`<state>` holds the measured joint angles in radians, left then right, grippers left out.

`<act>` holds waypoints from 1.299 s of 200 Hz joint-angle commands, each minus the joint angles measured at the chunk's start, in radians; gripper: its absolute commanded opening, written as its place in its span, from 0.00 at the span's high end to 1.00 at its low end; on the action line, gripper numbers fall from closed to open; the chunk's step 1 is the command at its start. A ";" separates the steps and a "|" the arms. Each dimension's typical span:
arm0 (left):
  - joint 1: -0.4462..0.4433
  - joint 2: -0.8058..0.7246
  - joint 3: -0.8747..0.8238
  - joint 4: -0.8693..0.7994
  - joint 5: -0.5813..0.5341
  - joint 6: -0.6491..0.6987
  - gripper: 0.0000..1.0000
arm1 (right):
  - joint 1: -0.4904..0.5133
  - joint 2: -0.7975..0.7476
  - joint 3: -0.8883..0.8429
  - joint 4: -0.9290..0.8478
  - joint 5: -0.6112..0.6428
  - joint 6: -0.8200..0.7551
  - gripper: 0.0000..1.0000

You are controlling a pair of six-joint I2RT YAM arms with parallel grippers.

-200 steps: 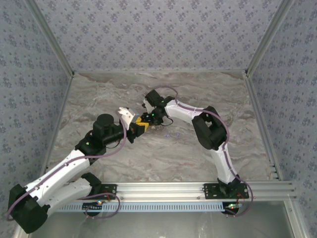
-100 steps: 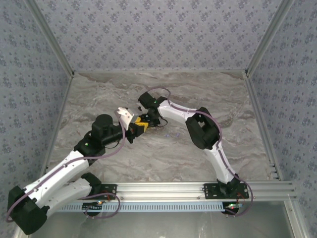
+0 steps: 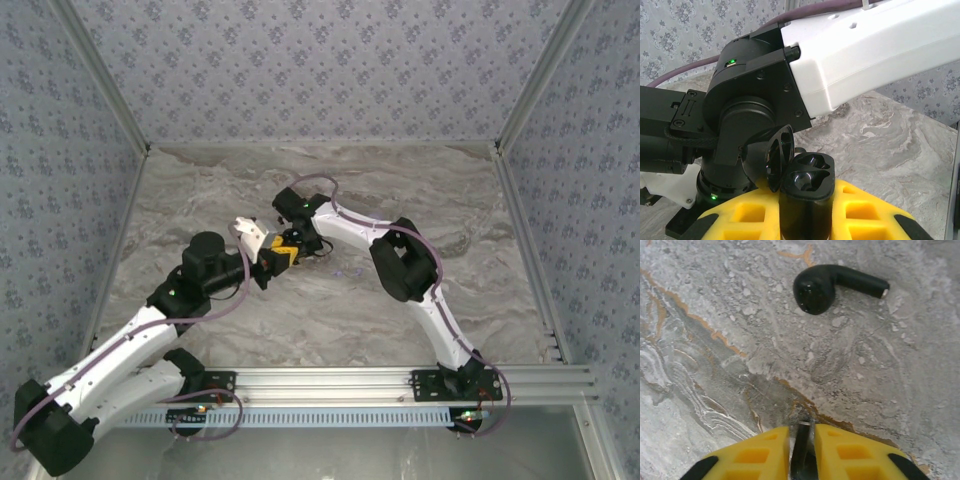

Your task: Insert the wireless bluetooth earbuds into the charging case

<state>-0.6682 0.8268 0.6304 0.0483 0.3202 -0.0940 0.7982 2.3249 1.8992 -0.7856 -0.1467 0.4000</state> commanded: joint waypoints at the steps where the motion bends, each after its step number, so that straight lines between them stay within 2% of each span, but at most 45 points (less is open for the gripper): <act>1: -0.004 -0.017 -0.003 0.015 -0.010 0.012 0.81 | -0.011 0.014 -0.017 -0.071 0.067 0.000 0.81; 27: -0.003 -0.015 -0.005 0.021 -0.007 0.010 0.81 | -0.033 -0.034 -0.075 -0.067 0.089 0.000 0.84; 129: -0.004 0.006 -0.006 0.051 0.015 -0.012 0.81 | -0.139 -0.198 -0.315 -0.029 0.187 -0.005 0.82; 199: -0.004 0.029 0.002 0.057 0.025 -0.021 0.81 | -0.128 -0.259 -0.299 -0.014 0.153 -0.045 0.61; 240: -0.004 0.037 0.005 0.060 0.025 -0.022 0.81 | -0.099 -0.291 -0.292 -0.003 0.107 -0.088 0.59; 260: -0.004 0.041 0.005 0.062 0.027 -0.023 0.81 | -0.092 -0.282 -0.292 0.009 0.064 -0.093 0.65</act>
<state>-0.6682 0.8608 0.6247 0.0643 0.3256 -0.1059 0.6918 2.0594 1.5997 -0.7689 -0.0299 0.3347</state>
